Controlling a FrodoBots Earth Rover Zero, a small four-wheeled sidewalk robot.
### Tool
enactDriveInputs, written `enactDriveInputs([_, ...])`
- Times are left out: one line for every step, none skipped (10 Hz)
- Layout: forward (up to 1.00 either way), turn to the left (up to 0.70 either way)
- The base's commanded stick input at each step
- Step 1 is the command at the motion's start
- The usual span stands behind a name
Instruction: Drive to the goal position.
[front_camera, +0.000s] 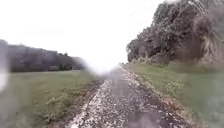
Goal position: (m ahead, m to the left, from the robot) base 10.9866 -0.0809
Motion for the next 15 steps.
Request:
enactDriveInputs([0.70,-0.35])
enactDriveInputs([0.70,-0.35])
enactDriveInputs([0.70,-0.35])
enactDriveInputs([0.70,-0.30])
enactDriveInputs([0.70,-0.12])
enactDriveInputs([0.70,-0.04])
enactDriveInputs([0.70,0.00])
enactDriveInputs([0.70,0.00])
enactDriveInputs([0.70,0.00])
enactDriveInputs([0.70,0.00])
enactDriveInputs([0.70,0.00])
enactDriveInputs([0.70,0.00])
enactDriveInputs([0.70,0.00])
enactDriveInputs([0.70,0.00])
enactDriveInputs([0.70,0.00])
